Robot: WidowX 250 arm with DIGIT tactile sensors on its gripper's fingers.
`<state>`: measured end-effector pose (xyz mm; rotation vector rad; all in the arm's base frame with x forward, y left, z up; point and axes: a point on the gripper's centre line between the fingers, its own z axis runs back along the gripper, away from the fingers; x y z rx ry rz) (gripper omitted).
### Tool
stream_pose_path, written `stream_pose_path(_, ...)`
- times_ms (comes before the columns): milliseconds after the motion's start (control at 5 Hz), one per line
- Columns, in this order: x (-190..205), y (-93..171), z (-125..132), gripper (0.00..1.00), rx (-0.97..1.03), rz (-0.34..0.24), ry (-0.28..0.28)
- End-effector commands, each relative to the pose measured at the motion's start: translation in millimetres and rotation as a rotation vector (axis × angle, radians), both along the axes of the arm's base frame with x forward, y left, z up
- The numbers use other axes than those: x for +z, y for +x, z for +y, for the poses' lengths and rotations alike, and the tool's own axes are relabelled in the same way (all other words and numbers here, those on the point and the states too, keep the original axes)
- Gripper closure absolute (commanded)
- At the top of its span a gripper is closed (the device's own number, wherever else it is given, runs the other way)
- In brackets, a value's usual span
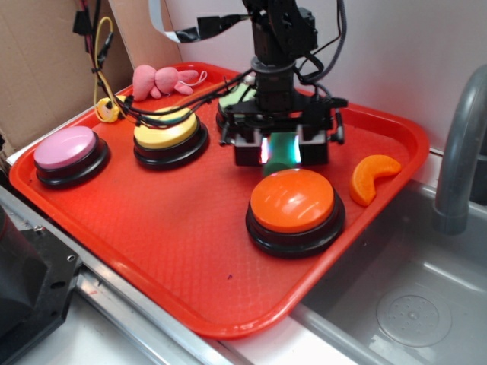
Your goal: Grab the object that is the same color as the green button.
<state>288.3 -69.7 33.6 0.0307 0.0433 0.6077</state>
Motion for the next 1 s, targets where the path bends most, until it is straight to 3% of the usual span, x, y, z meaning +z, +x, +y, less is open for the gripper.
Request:
stream_pose_path(0,79.9,-9.3,15.3,1.00,-0.335,-0.079,0.059)
stream_pose_path(200,113.5,-42.0,35.5,1.00,-0.494,-0.075,0.076)
stream_pose_path(400,131.3,-76.2,62.7,1.00,-0.571,-0.138,0.043)
stream_pose_path(600,131.5,-99.6,77.0,1.00,-0.571,-0.120,-0.005)
stream_pose_path(800,132.1,-112.6,79.0,1.00,-0.511,-0.145,0.041)
